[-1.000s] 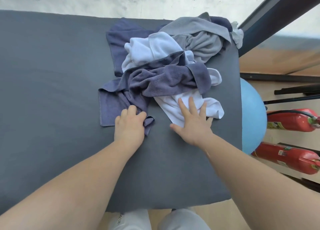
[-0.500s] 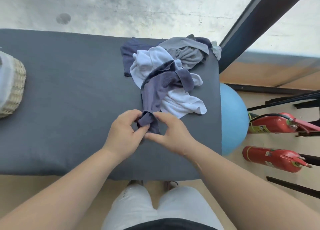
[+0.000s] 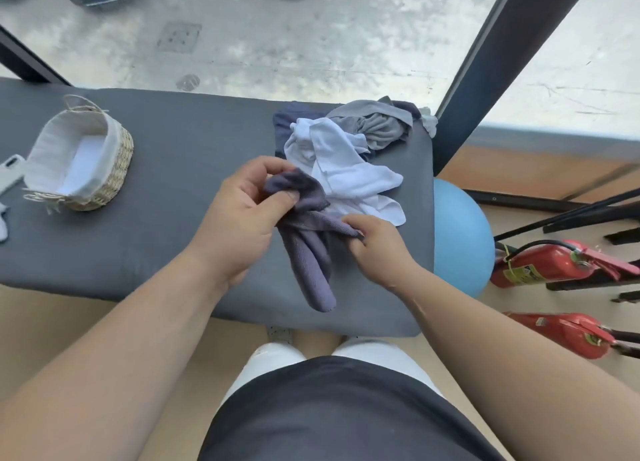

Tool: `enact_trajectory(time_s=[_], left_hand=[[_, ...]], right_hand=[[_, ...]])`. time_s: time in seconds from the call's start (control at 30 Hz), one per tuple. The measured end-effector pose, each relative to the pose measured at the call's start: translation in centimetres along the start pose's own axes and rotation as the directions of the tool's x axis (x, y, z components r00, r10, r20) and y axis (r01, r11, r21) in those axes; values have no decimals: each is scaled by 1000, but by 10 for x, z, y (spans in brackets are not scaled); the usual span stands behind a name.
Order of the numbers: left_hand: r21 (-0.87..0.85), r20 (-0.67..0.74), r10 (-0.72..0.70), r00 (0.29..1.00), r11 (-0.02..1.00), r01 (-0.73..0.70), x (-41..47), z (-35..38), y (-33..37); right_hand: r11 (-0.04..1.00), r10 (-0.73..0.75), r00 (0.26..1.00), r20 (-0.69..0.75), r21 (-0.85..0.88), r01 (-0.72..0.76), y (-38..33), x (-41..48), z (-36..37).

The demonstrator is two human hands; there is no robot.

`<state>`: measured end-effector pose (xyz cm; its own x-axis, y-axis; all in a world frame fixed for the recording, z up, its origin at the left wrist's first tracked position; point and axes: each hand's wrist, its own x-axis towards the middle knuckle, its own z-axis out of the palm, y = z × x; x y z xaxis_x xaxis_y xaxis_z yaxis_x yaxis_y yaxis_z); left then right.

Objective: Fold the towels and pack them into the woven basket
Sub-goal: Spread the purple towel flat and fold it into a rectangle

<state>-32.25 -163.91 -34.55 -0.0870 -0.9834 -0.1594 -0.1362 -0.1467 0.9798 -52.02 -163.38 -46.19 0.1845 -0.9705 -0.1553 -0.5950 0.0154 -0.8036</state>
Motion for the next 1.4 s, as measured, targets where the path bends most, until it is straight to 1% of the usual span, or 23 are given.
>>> enact_trajectory(time_s=[0.07,0.13,0.2,0.3,0.4,0.5,0.57,0.63,0.7,0.73,0.83,0.9,0.97,1.03,1.07,1.13,1.17,1.23,1.27,1.3,1.33,1.37,1.4], left_hand=[[-6,-120,12,993,1000,-13,-1,-9,-1],[-12,-236,-11,972,1000,8,-1,-25,-11],[56,-271,-30,962,997,47,0,-42,-31],[219,-306,-62,950,966,134,-3,-68,-63],[186,-334,-124,934,963,194,-2,-96,-89],[83,-323,-175,930,974,212,0,-119,-104],[118,-327,-147,934,974,194,2,-136,-112],[148,-352,-119,928,972,181,4,-154,-122],[136,-391,-119,912,973,186,5,-172,-133],[145,-419,-113,901,971,189,5,-180,-139],[223,-543,-61,838,951,213,6,-200,-147],[255,-616,-52,786,931,261,7,-213,-154],[266,-619,-108,778,903,337,9,-224,-167],[313,-541,-227,810,839,444,8,-230,-183],[352,-479,-302,824,794,496,7,-230,-192],[430,-361,-440,822,704,565,4,-225,-208],[452,-309,-495,812,675,583,3,-222,-216],[487,-203,-598,776,626,610,7,-216,-232],[496,-150,-652,743,601,627,11,-212,-238],[494,-111,-700,705,577,651,16,-208,-244],[484,-99,-725,682,564,669,23,-204,-248],[471,-134,-714,688,565,678,32,-200,-253],[458,-218,-661,718,580,673,43,-196,-258]], right_hand=[[996,84,996,-4,14,-84,4,-9,-5],[987,154,987,-32,-28,-155,11,-16,-10],[975,208,976,-64,-69,-213,16,-24,-12],[968,242,966,-86,-52,-247,12,-33,-6],[962,264,961,-77,-54,-268,-4,-42,5],[924,258,965,-54,-277,-263,-12,-49,23],[878,262,963,-66,-399,-266,-14,-51,40],[833,295,948,-119,-454,-316,-10,-55,54],[751,372,913,-165,-525,-401,-2,-63,63],[685,425,885,-190,-571,-452,4,-68,65],[508,598,739,-309,-567,-648,15,-82,70],[493,660,661,-356,-459,-739,23,-92,75],[547,681,635,-364,-324,-772,31,-100,83],[617,676,655,-337,-226,-753,33,-106,92],[635,677,669,-306,-218,-741,31,-105,96],[632,735,664,-137,-219,-744,25,-97,101],[605,784,621,6,-233,-762,22,-91,102],[524,851,444,280,-382,-762,21,-75,101],[504,860,365,356,-486,-714,23,-66,98],[498,865,323,384,-572,-652,28,-55,95],[499,866,310,392,-631,-594,32,-43,91],[496,869,310,386,-682,-538,38,-29,87],[483,873,331,359,-731,-482,46,-14,82]])
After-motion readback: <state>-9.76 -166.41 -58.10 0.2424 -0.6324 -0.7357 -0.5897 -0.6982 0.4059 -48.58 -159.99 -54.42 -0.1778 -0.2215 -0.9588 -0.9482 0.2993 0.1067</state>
